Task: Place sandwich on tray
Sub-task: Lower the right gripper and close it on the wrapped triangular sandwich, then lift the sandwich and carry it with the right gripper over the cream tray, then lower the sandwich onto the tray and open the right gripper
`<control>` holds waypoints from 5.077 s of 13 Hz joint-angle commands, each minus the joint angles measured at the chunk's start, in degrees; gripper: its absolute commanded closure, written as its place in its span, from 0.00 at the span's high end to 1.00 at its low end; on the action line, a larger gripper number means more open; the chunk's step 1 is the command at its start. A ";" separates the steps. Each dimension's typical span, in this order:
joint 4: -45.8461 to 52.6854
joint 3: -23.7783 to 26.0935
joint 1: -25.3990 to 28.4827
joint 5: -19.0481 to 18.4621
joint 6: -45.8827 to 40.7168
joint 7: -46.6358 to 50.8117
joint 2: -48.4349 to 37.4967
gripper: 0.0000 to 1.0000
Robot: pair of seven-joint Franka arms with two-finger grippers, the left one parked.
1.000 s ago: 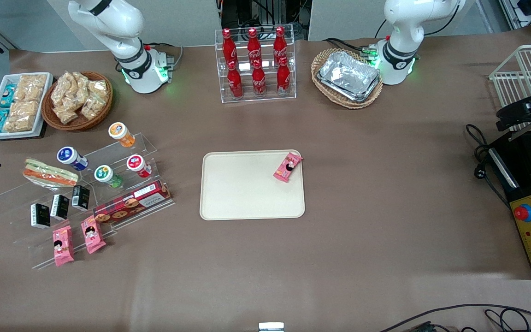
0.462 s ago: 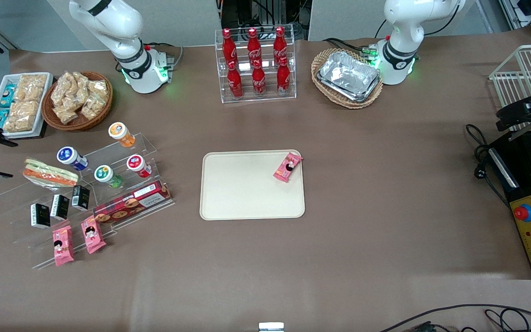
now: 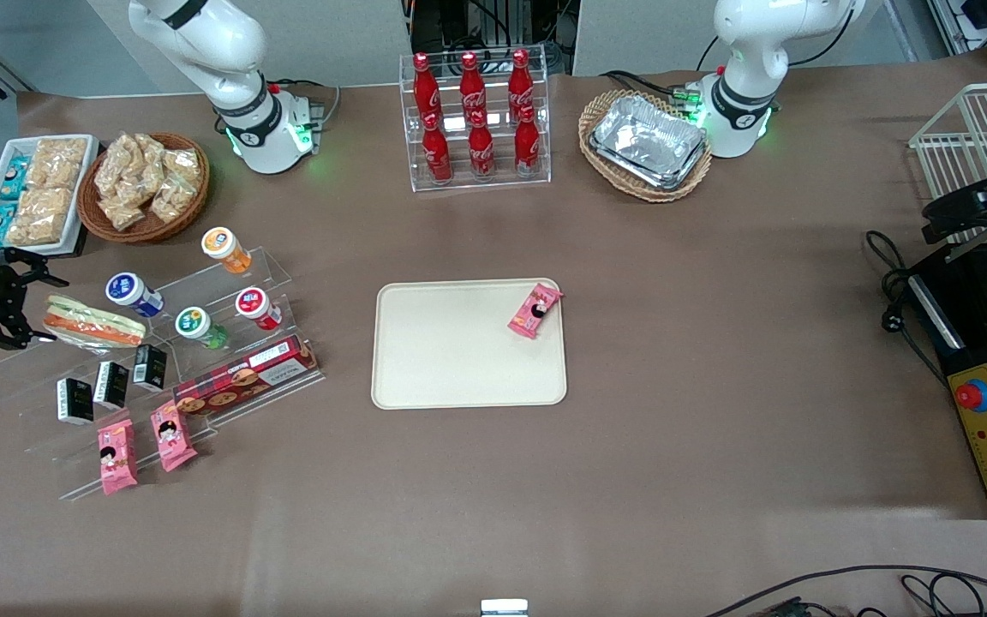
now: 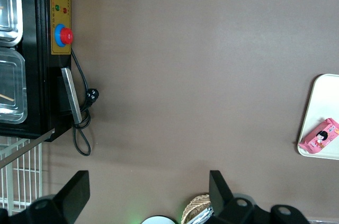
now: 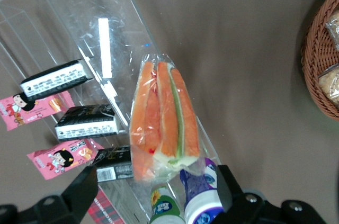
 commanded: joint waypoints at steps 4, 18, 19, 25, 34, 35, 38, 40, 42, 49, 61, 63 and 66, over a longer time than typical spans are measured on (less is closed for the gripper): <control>-5.61 0.14 0.00 1.02 9.99 0.61 1.40 1.00; 2.01 0.06 -0.79 -0.91 6.34 -7.46 2.54 0.29; 5.95 -0.03 -1.31 -2.57 3.18 -9.73 3.68 0.29; 17.83 -0.03 -1.67 -5.66 -5.27 -32.67 5.26 0.29; 25.59 0.50 14.13 -6.72 -13.99 -69.48 5.54 0.30; 25.59 0.50 16.94 -6.72 -13.99 -72.83 5.45 0.30; 25.59 0.67 26.51 -6.45 -13.99 -77.68 5.27 0.30; 25.50 0.58 33.63 -6.54 -13.47 -80.85 5.45 0.30; 25.59 0.41 41.27 -7.07 -13.03 -80.86 6.06 0.30; 25.15 0.50 52.55 -9.36 -3.29 -98.15 14.13 0.32; 25.42 0.32 62.93 -13.47 11.57 -105.65 30.92 0.32; 25.50 0.32 64.51 -14.98 12.55 -105.65 32.42 0.32; 25.59 0.23 64.60 -18.57 15.18 -105.82 34.18 0.36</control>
